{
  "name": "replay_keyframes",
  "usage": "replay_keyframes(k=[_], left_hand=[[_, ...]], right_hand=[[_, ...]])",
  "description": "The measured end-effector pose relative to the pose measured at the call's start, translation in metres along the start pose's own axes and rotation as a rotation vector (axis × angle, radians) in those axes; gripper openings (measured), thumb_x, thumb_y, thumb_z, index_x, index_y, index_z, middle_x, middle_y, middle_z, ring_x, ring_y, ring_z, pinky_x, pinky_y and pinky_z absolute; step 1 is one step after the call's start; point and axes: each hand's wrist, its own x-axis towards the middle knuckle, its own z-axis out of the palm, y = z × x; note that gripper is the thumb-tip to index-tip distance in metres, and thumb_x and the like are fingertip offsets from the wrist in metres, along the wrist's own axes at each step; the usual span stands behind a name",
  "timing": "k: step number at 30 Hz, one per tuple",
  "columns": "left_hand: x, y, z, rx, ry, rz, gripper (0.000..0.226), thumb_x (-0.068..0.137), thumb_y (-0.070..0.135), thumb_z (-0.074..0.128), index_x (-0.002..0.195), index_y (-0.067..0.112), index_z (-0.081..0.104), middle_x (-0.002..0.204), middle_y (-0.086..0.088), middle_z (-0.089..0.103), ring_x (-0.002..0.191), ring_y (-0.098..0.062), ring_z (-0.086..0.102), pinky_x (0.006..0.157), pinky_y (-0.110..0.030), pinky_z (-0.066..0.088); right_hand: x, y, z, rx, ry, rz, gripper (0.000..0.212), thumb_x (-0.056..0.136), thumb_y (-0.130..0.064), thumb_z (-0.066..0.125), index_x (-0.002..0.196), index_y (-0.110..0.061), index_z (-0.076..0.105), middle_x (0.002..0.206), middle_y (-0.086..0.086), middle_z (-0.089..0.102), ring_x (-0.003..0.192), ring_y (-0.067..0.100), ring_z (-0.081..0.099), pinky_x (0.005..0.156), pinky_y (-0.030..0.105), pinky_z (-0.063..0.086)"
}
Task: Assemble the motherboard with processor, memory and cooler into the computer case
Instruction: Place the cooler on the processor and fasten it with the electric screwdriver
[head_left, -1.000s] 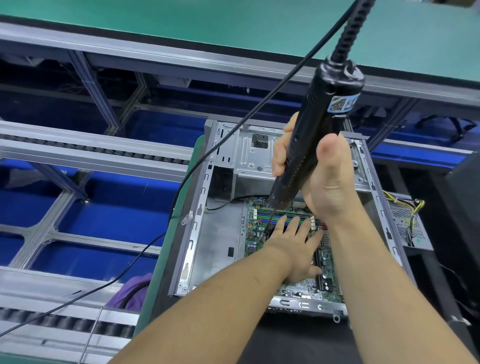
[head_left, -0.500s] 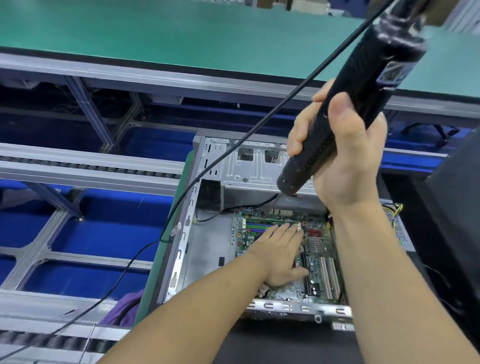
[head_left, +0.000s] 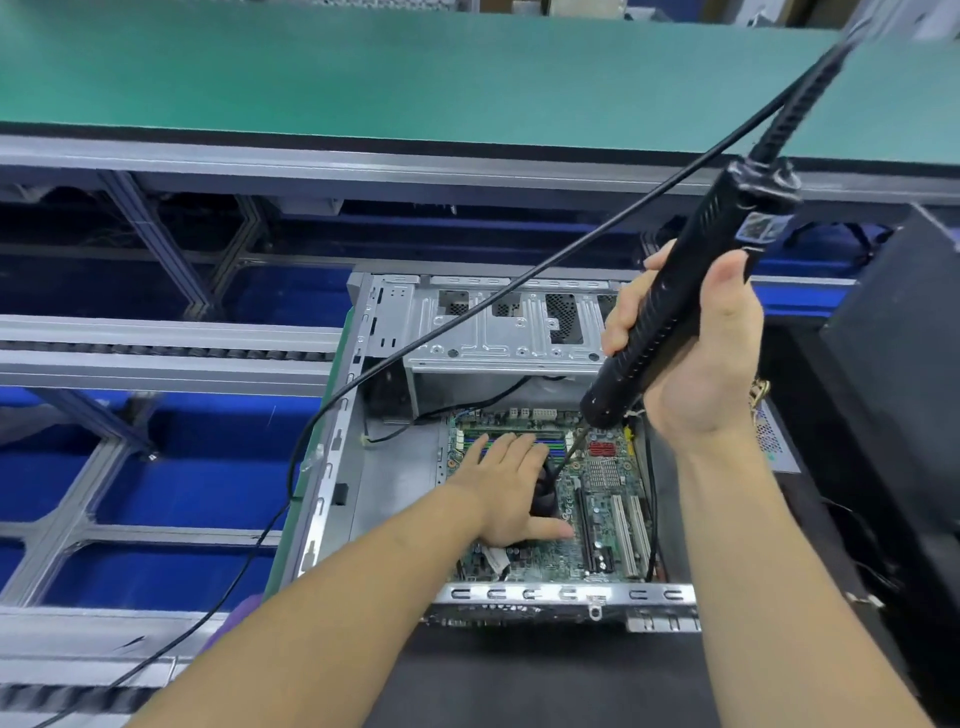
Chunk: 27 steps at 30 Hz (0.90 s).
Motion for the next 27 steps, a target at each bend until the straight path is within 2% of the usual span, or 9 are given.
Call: replay_keyframes(k=[4, 9, 17, 27], left_hand=[[-0.001, 0.001, 0.000, -0.007, 0.004, 0.002, 0.108, 0.083, 0.085, 0.033, 0.158, 0.018, -0.006, 0.166, -0.003, -0.010, 0.152, -0.024, -0.009, 0.122, -0.051, -0.005], [-0.002, 0.000, 0.000, -0.012, 0.020, 0.014, 0.106, 0.084, 0.084, 0.034, 0.158, 0.018, -0.004, 0.166, -0.002, -0.008, 0.152, -0.024, -0.007, 0.123, -0.050, -0.004], [-0.001, 0.000, 0.000, -0.019, 0.008, 0.009, 0.107, 0.083, 0.085, 0.034, 0.158, 0.019, -0.003, 0.166, -0.001, -0.008, 0.152, -0.023, -0.007, 0.123, -0.051, -0.003], [0.000, -0.002, 0.002, -0.012, 0.022, 0.015, 0.107, 0.082, 0.085, 0.034, 0.158, 0.019, -0.002, 0.166, -0.001, -0.007, 0.152, -0.023, -0.006, 0.123, -0.051, -0.002]], right_hand=[[0.001, -0.004, -0.006, 0.061, 0.030, -0.018, 0.070, 0.078, -0.074, 0.066, 0.096, -0.008, 0.054, 0.065, 0.011, 0.054, 0.054, 0.027, 0.047, 0.054, 0.032, 0.040], [0.008, -0.009, -0.006, 0.003, 0.007, -0.090, 0.063, 0.083, -0.070, 0.064, 0.093, -0.008, 0.056, 0.062, 0.010, 0.056, 0.050, 0.028, 0.048, 0.053, 0.033, 0.042], [0.005, 0.002, -0.013, 0.000, 0.044, -0.021, 0.068, 0.078, -0.073, 0.067, 0.092, -0.008, 0.056, 0.064, 0.010, 0.056, 0.052, 0.025, 0.050, 0.052, 0.030, 0.043], [0.005, -0.002, -0.011, 0.018, 0.030, -0.045, 0.069, 0.079, -0.074, 0.065, 0.093, -0.007, 0.056, 0.063, 0.010, 0.056, 0.050, 0.026, 0.049, 0.052, 0.029, 0.043]])
